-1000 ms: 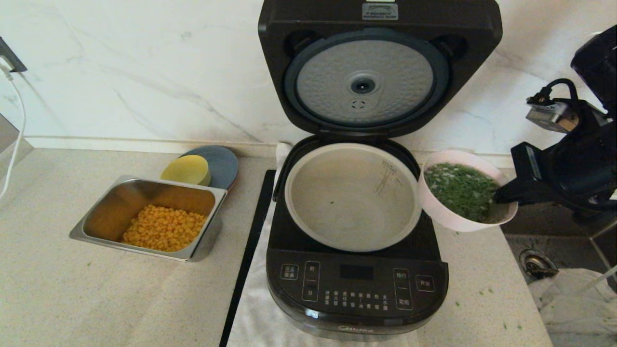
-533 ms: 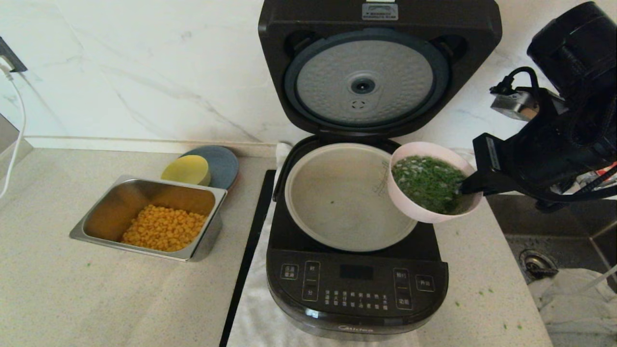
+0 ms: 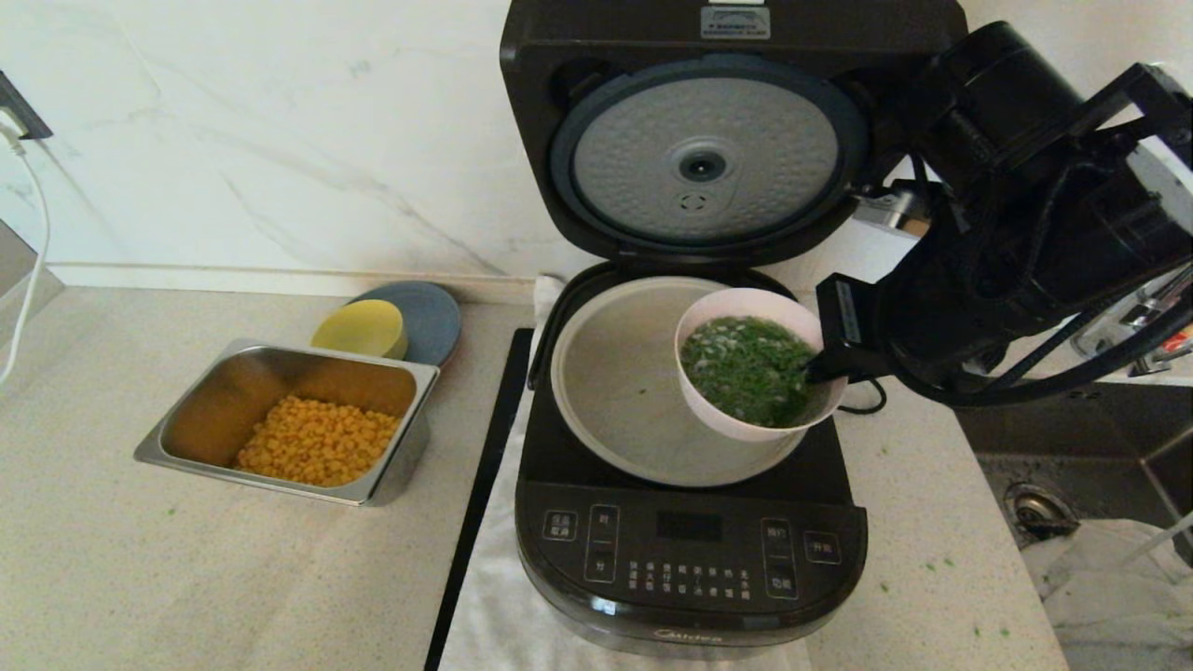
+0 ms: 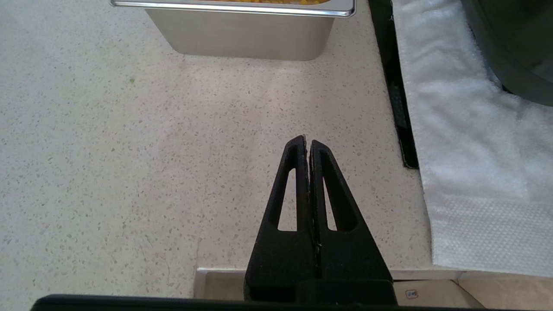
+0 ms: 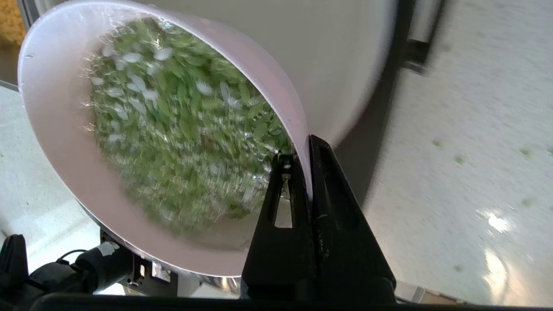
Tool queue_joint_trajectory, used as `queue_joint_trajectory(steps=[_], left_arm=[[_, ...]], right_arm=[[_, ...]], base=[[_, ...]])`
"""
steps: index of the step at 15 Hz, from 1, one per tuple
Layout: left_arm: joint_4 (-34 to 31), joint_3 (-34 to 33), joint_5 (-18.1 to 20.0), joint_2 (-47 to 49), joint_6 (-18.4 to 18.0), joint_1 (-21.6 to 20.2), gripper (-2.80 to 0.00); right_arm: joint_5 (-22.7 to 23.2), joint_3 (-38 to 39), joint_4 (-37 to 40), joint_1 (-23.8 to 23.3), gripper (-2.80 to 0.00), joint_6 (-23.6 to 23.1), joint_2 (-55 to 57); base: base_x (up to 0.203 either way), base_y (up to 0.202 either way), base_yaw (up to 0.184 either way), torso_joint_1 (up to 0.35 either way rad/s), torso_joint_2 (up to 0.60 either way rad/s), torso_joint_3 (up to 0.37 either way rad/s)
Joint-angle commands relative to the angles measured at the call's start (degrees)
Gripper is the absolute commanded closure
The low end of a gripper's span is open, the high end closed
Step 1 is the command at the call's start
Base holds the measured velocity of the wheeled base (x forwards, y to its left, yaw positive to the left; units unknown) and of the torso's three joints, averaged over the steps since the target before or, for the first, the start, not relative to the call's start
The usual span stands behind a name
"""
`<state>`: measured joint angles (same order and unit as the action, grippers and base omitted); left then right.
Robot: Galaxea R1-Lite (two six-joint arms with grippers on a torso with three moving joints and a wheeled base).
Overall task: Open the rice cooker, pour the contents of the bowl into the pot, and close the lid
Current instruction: Pour the water from the bowl into the rice cooker
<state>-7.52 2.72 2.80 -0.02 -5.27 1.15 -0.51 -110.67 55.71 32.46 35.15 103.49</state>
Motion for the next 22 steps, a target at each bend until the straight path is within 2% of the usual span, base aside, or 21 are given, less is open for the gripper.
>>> queue_joint_trajectory(steps=[1, 12, 18, 20, 22], left_arm=[[0.0, 0.0, 0.0, -0.1, 0.0, 0.0, 0.00], [0.0, 0.0, 0.0, -0.1, 0.0, 0.0, 0.00], [0.0, 0.0, 0.0, -0.1, -0.1, 0.0, 0.00], [-0.1, 0.0, 0.0, -0.1, -0.1, 0.0, 0.00], [-0.1, 0.0, 0.0, -0.1, -0.1, 0.0, 0.00]], right_arm=[[-0.2, -0.1, -1.2, 1.4, 0.00, 0.4, 2.4], [-1.1, -0.4, -7.6, 4.5, 0.00, 1.2, 7.2], [-1.5, -0.3, -11.2, 4.0, 0.00, 2.2, 8.8], [-6.1, 0.1, -12.8, 3.8, 0.00, 3.0, 8.9], [-7.8, 0.5, -15.6, 3.5, 0.00, 2.9, 8.3]], base=[[0.000, 0.000, 0.000, 0.000, 0.00, 0.000], [0.000, 0.000, 0.000, 0.000, 0.00, 0.000], [0.000, 0.000, 0.000, 0.000, 0.00, 0.000], [0.000, 0.000, 0.000, 0.000, 0.00, 0.000], [0.000, 0.000, 0.000, 0.000, 0.00, 0.000]])
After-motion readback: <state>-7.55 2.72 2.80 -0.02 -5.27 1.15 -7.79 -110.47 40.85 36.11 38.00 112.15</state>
